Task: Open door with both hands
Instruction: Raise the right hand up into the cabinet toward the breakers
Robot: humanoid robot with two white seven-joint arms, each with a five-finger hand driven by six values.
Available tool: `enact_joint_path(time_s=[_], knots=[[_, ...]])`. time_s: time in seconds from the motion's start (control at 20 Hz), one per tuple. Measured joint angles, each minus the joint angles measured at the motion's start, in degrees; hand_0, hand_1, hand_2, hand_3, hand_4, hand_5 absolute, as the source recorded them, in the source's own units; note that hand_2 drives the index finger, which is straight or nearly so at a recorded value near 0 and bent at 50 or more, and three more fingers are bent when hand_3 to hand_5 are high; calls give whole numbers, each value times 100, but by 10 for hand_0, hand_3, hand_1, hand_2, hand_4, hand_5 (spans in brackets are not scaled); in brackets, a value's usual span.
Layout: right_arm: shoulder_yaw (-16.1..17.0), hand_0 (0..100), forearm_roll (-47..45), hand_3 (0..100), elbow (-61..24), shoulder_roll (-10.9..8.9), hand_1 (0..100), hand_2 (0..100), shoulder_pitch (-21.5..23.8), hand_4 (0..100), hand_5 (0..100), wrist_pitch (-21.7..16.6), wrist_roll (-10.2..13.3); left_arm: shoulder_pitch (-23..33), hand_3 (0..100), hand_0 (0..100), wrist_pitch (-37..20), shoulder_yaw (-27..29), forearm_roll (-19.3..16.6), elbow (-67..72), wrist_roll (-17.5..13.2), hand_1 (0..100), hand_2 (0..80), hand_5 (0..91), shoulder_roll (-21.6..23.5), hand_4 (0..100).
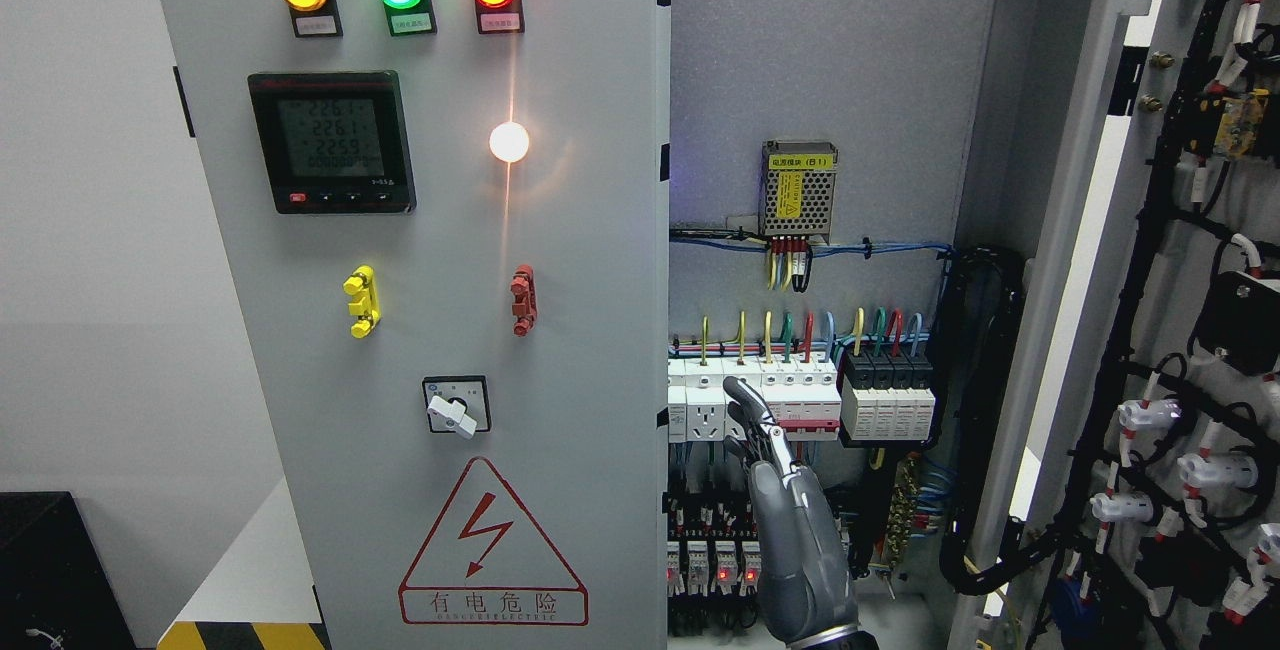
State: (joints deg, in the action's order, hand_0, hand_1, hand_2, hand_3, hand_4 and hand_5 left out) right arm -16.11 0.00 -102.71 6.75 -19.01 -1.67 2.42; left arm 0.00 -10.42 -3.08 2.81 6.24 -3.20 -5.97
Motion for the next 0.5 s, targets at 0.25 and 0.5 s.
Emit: enact_joint_path(time_s=[0.25, 0.5], knots=[[83, 192, 0, 0, 341, 36, 0, 0, -328, 0, 0, 1, -1, 0, 0, 0, 0, 0, 0, 0, 0, 0, 0, 0, 0, 0], [140, 193, 0, 0, 617, 58, 0, 0, -552, 0, 0, 1, -1, 0, 0, 0, 0, 0, 0, 0, 0, 0, 0, 0, 0, 0]])
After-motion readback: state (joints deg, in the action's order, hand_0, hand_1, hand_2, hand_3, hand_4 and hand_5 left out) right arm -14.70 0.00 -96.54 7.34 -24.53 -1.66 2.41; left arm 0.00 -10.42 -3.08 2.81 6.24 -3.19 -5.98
